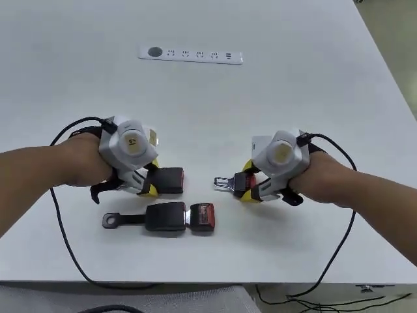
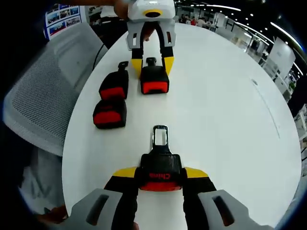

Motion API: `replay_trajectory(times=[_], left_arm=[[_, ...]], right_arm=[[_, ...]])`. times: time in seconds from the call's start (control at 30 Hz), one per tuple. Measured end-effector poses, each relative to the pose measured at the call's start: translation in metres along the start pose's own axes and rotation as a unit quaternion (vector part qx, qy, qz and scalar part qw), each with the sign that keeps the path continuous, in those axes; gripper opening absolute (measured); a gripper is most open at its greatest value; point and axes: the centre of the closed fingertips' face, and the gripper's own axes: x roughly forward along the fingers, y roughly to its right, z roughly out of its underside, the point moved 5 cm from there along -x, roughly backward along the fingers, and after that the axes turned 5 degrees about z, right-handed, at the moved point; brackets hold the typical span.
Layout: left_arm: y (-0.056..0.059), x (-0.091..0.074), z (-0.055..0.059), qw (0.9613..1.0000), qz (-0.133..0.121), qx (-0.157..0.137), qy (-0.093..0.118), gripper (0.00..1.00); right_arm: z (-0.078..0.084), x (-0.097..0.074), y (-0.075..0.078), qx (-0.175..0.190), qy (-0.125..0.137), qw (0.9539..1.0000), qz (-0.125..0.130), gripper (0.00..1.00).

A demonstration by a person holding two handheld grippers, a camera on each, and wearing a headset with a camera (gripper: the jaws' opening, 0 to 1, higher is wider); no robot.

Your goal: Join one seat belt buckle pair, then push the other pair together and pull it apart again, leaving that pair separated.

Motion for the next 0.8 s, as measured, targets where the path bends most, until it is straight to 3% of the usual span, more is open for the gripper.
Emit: replay_trajectory(times=[0.33,0.43,0.47,0.57,0.8], left_arm=[[0.000,0.000,-0.002,0.9999,-0.007,-0.002,-0.008,0.33],[-0.002,-0.001,0.000,0.9998,-0.013,-0.016,-0.002,0.33],[-0.004,-0.001,0.002,0.9994,-0.017,-0.029,0.002,0.34],[-0.001,-0.003,0.008,0.9997,-0.021,-0.011,-0.005,0.43],[0.001,-0.024,-0.002,0.9971,-0.058,-0.035,0.036,0.51]], right_arm=[[0.002,-0.002,0.006,0.016,-0.008,0.9996,0.022,0.42],[0.003,-0.001,0.008,0.019,-0.011,0.9992,0.034,0.45],[0.005,0.002,0.008,0.022,-0.012,0.9988,0.042,0.46],[0.005,-0.004,0.007,0.024,-0.011,0.9987,0.045,0.45],[0.000,-0.019,-0.001,0.061,0.015,0.9958,0.067,0.50]])
